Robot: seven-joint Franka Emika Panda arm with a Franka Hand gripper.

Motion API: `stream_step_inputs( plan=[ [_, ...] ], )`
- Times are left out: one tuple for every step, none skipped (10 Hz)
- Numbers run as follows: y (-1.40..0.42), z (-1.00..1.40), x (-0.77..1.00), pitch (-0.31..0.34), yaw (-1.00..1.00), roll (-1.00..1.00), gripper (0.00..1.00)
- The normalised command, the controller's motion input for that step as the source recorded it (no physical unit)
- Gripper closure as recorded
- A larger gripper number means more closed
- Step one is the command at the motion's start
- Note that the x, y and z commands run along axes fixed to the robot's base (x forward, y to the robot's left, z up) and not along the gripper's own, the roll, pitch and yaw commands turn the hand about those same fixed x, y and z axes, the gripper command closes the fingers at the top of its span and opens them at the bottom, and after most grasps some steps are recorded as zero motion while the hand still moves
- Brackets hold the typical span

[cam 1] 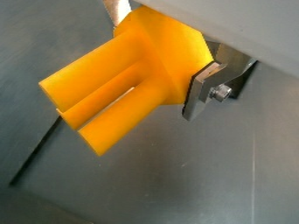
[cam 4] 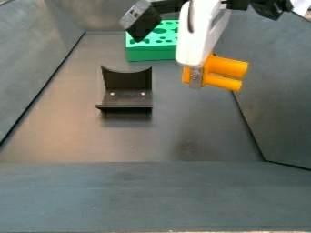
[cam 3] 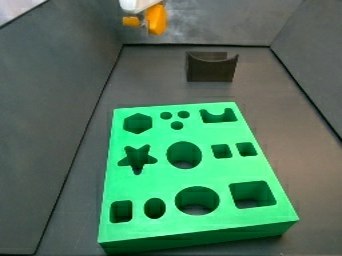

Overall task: Pick up the 3 prong object. Move up. Rotate the 3 prong object. Place the 3 prong object on the fixture. Regrasp the 3 prong object. Move to above the board. Insert the 3 prong object.
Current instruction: Rotate the 3 prong object.

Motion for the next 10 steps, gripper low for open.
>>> stream_step_inputs(
  plan=[
    [0.02,-0.05,0.02,-0.006,-1.00,-0.01,1.00],
    [0.02,-0.05,0.02,-0.006,-1.00,-0.01,1.00],
    [0.02,-0.05,0.02,-0.006,-1.00,-0.01,1.00],
    [0.02,-0.05,0.02,-0.007,-1.00,-0.01,1.00],
    [0.02,-0.05,0.02,-0.007,-1.00,-0.01,1.00],
    [0.02,-0.05,0.02,-0.007,-1.00,-0.01,1.00],
    [0.02,-0.05,0.02,-0.008,-1.00,-0.01,1.00],
    [0.02,-0.05,0.02,-0.009,-1.00,-0.01,1.00],
    [0.02,-0.05,0.02,-0.010,-1.00,-0.01,1.00],
    [0.02,-0.05,0.02,-0.011,-1.00,-0.02,1.00]
  ],
)
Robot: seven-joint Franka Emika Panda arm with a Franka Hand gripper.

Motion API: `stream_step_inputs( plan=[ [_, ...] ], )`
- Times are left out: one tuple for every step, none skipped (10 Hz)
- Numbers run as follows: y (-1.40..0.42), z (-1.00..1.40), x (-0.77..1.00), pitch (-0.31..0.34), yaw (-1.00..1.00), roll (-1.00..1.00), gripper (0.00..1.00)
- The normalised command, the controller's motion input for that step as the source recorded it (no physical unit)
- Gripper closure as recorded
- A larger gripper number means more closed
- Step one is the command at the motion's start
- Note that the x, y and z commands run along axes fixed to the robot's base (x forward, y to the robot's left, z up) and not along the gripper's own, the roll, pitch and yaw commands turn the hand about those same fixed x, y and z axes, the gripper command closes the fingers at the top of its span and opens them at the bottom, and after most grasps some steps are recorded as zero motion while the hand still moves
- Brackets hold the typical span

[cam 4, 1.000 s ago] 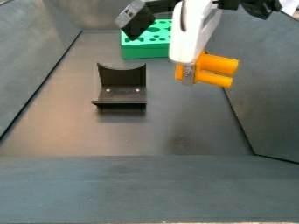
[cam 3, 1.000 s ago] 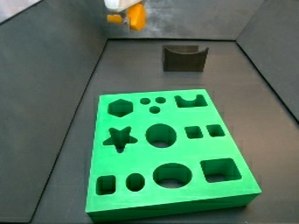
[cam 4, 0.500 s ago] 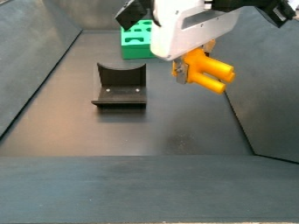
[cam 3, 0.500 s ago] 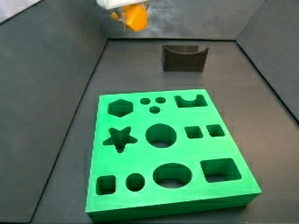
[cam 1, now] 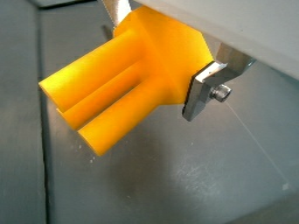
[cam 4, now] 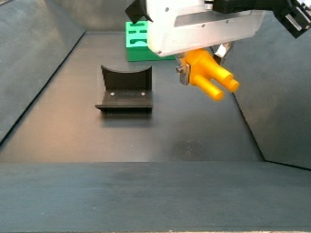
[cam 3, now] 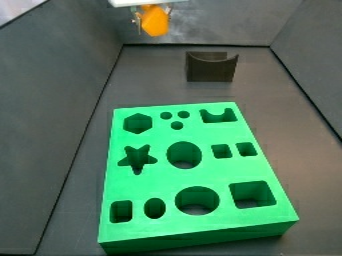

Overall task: Pick up the 3 prong object. Move up. Rotate the 3 prong object. Place the 3 prong object on the fixture. Regrasp the 3 prong object. Move to above the board. Insert the 3 prong object.
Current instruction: Rotate the 3 prong object.

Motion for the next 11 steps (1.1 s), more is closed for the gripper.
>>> stream_step_inputs(
  plan=[
    [0.02,-0.05,0.02,-0.012,-1.00,-0.02,1.00],
    [0.02,-0.05,0.02,-0.015,-1.00,-0.02,1.00],
    [0.02,-0.05,0.02,-0.017,-1.00,-0.03,1.00],
    [0.02,-0.05,0.02,-0.019,-0.90,-0.03,1.00],
    [0.02,-0.05,0.02,-0.018,-0.66,-0.03,1.00],
    [0.02,-0.05,0.02,-0.018,-0.39,-0.03,1.00],
    [0.02,-0.04,0.02,-0.018,-0.26,-0.03,1.00],
    [0.00,-1.00,0.00,0.000,0.00,0.00,1.00],
    [0.00,-1.00,0.00,-0.006,0.05,0.00,1.00],
    [0.01,-1.00,0.01,-0.015,0.05,0.03,1.00],
    [0.01,-1.00,0.02,-0.013,0.04,0.05,1.00]
  ],
)
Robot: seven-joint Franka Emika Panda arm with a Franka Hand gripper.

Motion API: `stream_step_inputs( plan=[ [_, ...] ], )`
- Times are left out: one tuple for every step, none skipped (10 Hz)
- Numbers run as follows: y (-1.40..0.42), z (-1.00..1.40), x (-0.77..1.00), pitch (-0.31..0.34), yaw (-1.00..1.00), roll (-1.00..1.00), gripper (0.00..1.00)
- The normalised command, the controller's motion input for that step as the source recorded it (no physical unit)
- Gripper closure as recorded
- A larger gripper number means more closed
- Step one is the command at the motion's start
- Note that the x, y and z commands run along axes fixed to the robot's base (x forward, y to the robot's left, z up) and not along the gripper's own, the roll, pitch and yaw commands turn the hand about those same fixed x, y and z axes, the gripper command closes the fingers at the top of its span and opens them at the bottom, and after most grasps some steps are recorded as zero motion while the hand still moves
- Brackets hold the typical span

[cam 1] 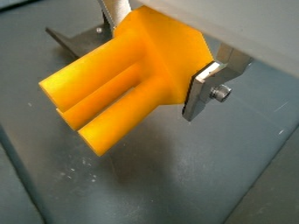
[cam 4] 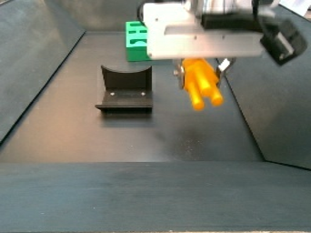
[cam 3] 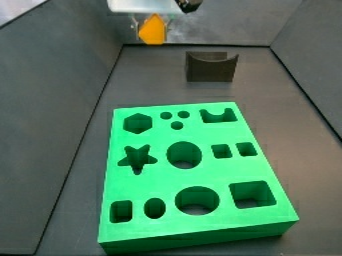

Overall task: Pick up the 3 prong object. Move up. Rotate the 3 prong object. Place the 3 prong object on the fixture. Regrasp the 3 prong object. Move to above the board. Insert the 3 prong object.
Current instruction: Rotate the 3 prong object.

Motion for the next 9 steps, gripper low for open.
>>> stream_step_inputs(
  plan=[
    [0.02,-1.00,0.03,-0.008,0.02,0.08,1.00],
    [0.02,-1.00,0.04,-0.003,0.01,0.10,1.00],
    [0.02,-0.87,0.04,0.010,0.00,0.13,1.00],
    [0.01,-0.71,0.04,0.015,0.00,0.14,1.00],
    [0.01,-0.60,0.04,0.015,0.00,0.15,1.00],
    [0.01,-0.53,0.04,0.014,0.01,0.16,1.00],
    [0.01,-0.40,0.04,0.008,0.01,0.17,1.00],
    [0.00,-0.27,0.04,0.006,0.01,0.18,1.00],
    [0.01,-0.18,0.04,0.004,0.01,0.18,1.00]
  ],
)
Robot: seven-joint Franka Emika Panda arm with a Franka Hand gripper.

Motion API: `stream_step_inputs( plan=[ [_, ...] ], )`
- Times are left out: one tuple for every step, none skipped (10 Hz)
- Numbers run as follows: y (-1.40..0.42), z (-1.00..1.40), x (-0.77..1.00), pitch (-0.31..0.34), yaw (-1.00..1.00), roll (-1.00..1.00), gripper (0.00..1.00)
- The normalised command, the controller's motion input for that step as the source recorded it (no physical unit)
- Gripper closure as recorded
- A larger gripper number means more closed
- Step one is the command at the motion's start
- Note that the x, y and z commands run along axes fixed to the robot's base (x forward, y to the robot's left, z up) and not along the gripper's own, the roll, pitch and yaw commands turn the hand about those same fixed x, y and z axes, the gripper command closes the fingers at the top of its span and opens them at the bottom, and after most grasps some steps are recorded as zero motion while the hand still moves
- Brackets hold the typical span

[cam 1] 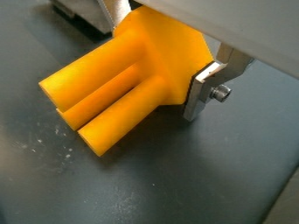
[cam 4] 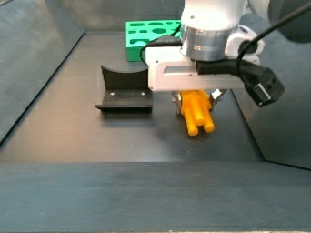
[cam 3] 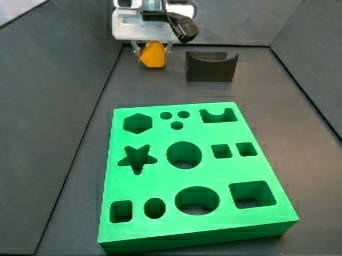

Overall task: Pick up the 3 prong object. Move up. Rotate the 3 prong object. Place the 3 prong object on the fixture. Regrasp the 3 prong object. Move to above the board. Insert the 3 prong object.
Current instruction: Rotate the 3 prong object.

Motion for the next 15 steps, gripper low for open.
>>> stream_step_inputs(
  plan=[
    [0.00,0.00,0.00,0.000,0.00,0.00,0.00],
    [0.00,1.00,0.00,0.000,0.00,0.00,0.00],
    [0.00,1.00,-0.01,0.014,0.00,-0.01,0.00],
    [-0.01,1.00,-0.01,0.030,0.01,-0.03,0.00],
    [0.00,1.00,-0.01,0.040,0.01,-0.05,0.00],
    [0.00,1.00,-0.01,0.047,0.01,-0.07,0.00],
    [0.00,1.00,-0.02,0.047,0.01,-0.11,0.00],
    [0.00,1.00,-0.02,0.048,0.01,-0.12,0.00],
    [0.00,1.00,-0.02,0.041,0.00,-0.14,0.00],
    [0.00,0.89,-0.03,0.034,-0.01,-0.16,0.00],
    [0.00,0.77,-0.03,0.031,-0.01,-0.18,0.00],
    [0.00,0.00,0.00,0.000,1.00,0.00,0.00],
    [0.00,-0.11,0.00,0.000,1.00,0.00,0.00],
    [-0.01,-0.24,0.00,0.001,1.00,0.00,0.00],
    [0.00,-0.26,0.03,0.000,1.00,0.00,0.00]
  ],
)
